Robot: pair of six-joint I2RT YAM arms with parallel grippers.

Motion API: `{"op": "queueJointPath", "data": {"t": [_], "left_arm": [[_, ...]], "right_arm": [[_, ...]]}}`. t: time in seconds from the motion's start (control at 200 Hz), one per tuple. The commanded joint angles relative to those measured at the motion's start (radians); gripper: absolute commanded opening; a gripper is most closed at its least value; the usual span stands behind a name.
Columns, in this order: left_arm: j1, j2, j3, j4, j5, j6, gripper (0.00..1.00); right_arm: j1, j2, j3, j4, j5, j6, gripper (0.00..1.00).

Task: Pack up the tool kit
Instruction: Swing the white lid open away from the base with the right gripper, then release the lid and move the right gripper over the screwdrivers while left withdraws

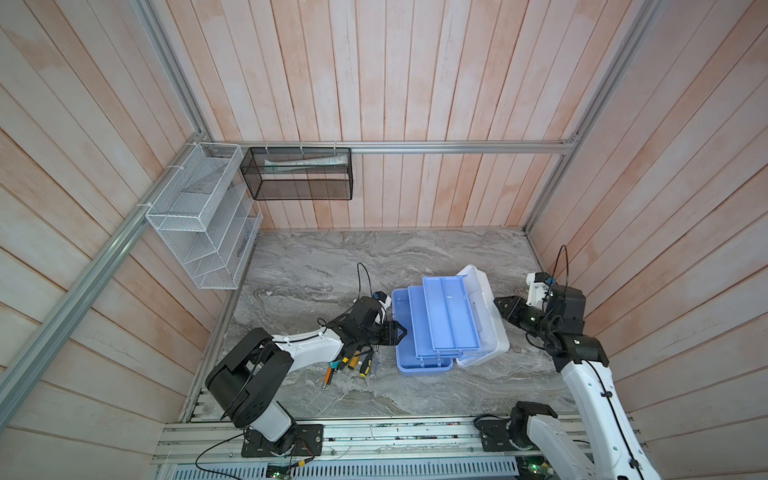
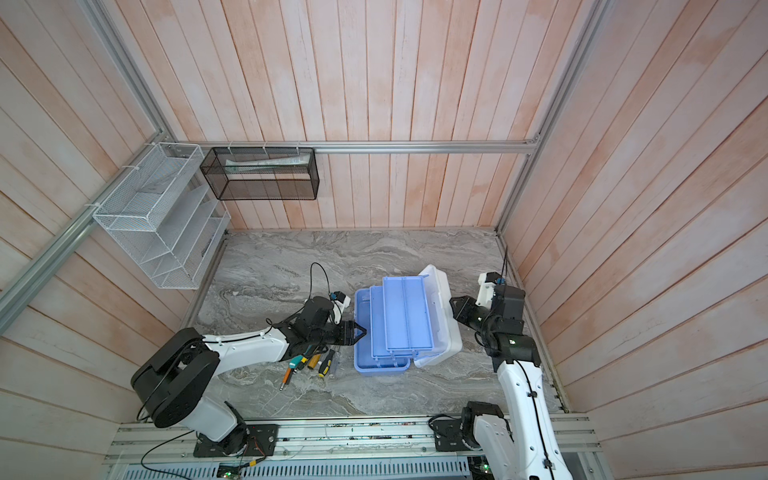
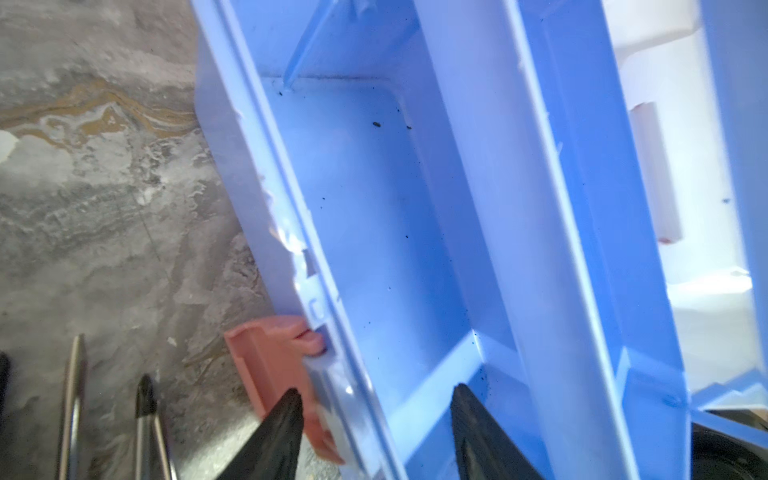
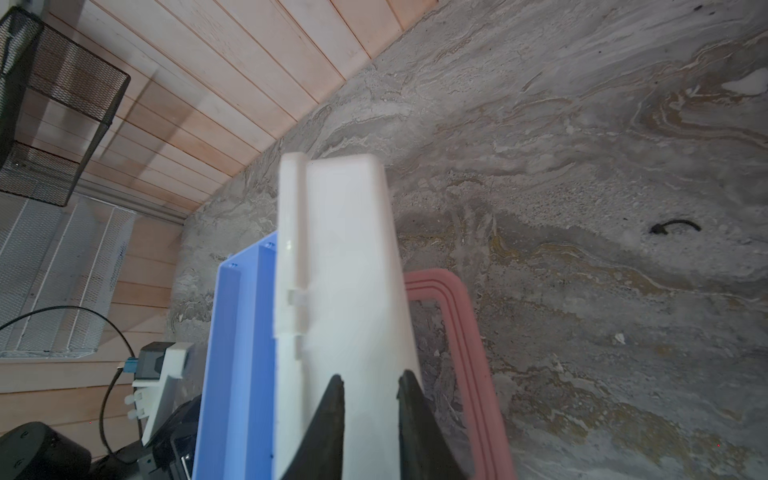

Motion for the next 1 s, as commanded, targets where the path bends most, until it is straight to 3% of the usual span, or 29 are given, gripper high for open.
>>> {"op": "queueJointPath", "data": {"t": [0.0, 0.105, 0.255, 0.57, 0.635, 0.705, 0.8, 0.995], "left_arm": [[-0.012, 0.016, -0.011, 0.053, 0.029, -0.012, 0.58], [-0.025, 0.033, -0.01, 0.074, 0.036, -0.018, 0.58], [-0.037, 0.048, -0.001, 0.083, 0.045, -0.026, 0.58], [-0.07, 0.043, 0.039, 0.067, 0.02, -0.022, 0.59], [-0.069, 0.0, 0.048, 0.004, -0.062, -0.001, 0.63], [-0.055, -0.073, 0.058, -0.098, -0.182, 0.018, 0.77], [0.0, -0.191, 0.052, -0.213, -0.286, 0.035, 0.89], [0.173, -0.447, -0.028, -0.359, -0.47, 0.129, 1.0]], "right_arm": [[-0.006, 0.016, 0.055, -0.064, 0.075, -0.049, 0.21], [-0.006, 0.033, 0.1, -0.094, 0.118, -0.081, 0.2], [0.04, 0.061, 0.131, -0.116, 0.093, -0.12, 0.2], [0.276, 0.176, 0.172, -0.166, 0.344, -0.135, 0.24], [0.352, 0.195, 0.217, -0.178, 0.389, -0.127, 0.25], [0.436, 0.213, 0.265, -0.197, 0.432, -0.098, 0.26], [0.589, 0.243, 0.297, -0.192, 0.487, -0.01, 0.26], [0.969, 0.418, 0.344, -0.093, 0.614, 0.181, 0.29]]}}
